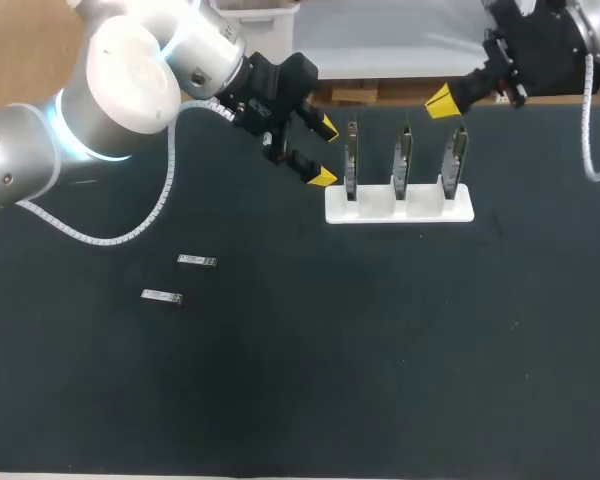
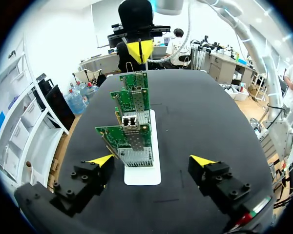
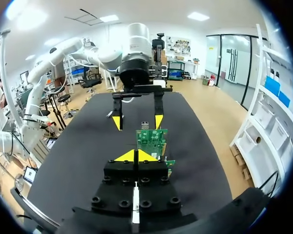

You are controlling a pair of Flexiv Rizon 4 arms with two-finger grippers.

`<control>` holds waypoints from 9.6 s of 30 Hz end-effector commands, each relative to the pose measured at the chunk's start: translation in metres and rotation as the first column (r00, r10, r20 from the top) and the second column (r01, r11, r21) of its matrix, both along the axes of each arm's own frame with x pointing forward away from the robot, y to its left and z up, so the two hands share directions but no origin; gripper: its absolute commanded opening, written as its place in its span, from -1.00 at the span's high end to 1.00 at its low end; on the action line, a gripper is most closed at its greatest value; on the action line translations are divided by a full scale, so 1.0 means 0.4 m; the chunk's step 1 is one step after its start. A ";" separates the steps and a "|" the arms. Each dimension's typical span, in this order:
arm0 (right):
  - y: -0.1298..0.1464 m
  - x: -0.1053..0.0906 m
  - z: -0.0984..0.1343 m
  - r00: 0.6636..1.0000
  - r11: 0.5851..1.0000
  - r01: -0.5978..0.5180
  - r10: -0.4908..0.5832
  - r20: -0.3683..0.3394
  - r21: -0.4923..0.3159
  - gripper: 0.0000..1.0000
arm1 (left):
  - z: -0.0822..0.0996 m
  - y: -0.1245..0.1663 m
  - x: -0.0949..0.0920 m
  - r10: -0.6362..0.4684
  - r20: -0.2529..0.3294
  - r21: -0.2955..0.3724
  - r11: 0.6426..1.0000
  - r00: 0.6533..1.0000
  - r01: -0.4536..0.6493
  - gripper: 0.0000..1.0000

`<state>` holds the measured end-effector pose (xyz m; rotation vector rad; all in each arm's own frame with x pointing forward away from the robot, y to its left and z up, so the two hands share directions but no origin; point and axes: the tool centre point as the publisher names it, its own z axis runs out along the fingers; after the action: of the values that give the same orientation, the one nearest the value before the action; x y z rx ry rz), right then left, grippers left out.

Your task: Pick up the optical module with the left hand, and insert it into the network port with the right hand.

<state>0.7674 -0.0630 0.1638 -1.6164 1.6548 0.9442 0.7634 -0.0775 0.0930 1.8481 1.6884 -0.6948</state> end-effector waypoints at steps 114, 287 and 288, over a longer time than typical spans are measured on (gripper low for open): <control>-0.024 0.002 -0.022 0.999 1.000 0.010 -0.009 -0.037 0.018 -1.00 | -0.132 0.574 -0.163 0.065 0.170 0.582 0.798 0.983 -0.154 -1.00; -0.024 0.002 -0.022 0.999 1.000 0.010 -0.009 -0.037 0.018 -1.00 | 0.254 -0.188 -0.018 0.105 -0.068 -0.492 0.861 0.992 -0.125 1.00; -0.024 0.002 -0.022 0.999 1.000 0.010 -0.009 -0.037 0.018 -1.00 | 0.255 -0.191 -0.018 0.100 -0.069 -0.495 0.861 0.993 -0.121 1.00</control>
<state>0.7680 -0.0724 0.1551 -1.5864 1.6736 0.9863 0.7491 -0.1481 0.1972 1.3617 1.4557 -1.0052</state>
